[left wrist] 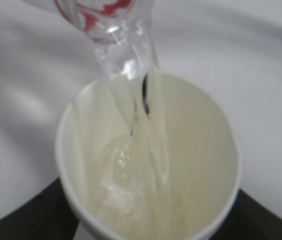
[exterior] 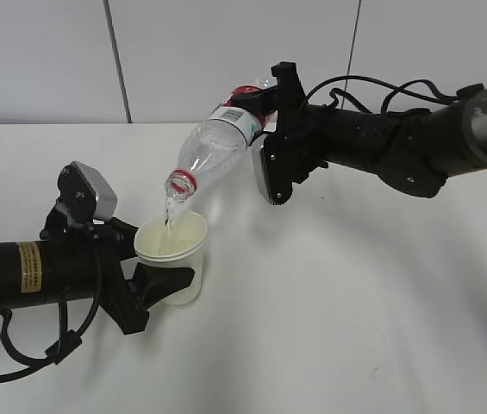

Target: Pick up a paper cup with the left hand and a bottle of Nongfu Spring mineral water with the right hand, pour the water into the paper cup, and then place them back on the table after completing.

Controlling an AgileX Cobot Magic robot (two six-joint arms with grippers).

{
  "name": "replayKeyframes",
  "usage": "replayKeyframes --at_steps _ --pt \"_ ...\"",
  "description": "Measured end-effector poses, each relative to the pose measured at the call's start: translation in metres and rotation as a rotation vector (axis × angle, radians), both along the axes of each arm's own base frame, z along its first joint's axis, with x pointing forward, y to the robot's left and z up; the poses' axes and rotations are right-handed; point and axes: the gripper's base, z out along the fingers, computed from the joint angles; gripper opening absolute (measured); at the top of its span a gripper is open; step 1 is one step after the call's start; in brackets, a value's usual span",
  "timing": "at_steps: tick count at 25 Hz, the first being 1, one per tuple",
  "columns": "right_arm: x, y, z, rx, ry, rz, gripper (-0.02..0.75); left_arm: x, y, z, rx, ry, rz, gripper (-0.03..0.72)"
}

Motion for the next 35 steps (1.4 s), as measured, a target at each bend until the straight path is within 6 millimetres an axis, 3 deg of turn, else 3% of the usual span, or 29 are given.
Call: replayKeyframes --at_steps 35 --pt "-0.0004 0.0004 0.0037 0.032 0.000 0.001 0.414 0.0047 0.0010 0.0042 -0.028 -0.044 0.045 0.440"
